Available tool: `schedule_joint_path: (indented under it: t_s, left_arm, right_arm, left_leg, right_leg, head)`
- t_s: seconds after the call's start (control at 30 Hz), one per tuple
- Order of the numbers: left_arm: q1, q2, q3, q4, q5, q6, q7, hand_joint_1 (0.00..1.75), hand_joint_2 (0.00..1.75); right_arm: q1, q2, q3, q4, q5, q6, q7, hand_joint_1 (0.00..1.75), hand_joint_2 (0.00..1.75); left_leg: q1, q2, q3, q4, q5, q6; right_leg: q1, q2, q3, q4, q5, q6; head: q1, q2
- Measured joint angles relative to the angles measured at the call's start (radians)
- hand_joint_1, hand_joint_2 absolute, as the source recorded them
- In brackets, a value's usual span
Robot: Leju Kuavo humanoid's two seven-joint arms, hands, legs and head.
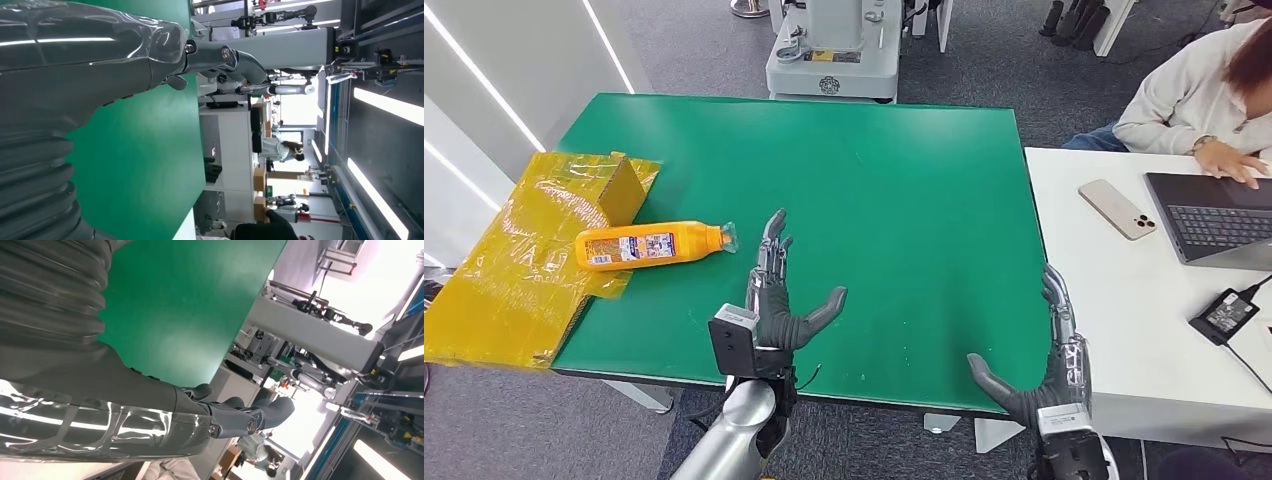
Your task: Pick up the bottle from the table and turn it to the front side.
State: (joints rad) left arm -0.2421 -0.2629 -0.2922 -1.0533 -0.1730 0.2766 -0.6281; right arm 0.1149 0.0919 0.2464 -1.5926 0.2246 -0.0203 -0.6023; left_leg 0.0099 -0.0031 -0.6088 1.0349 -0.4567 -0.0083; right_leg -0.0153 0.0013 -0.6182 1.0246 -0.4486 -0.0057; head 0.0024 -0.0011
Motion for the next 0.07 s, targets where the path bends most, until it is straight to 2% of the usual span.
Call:
schedule_joint_path:
  t_s: [0.07]
  left_arm:
    - [0.002,0.004,0.000,-0.004,0.015,-0.014,0.000,0.00,1.75]
  right_arm:
    - [0.005,0.003,-0.009,-0.004,-0.002,-0.005,-0.005,0.00,1.75]
  left_leg:
    - [0.000,0.000,0.000,0.000,0.000,0.000]
  right_leg:
    - [0.000,0.000,0.000,0.000,0.000,0.000]
  head:
    - [0.000,0.000]
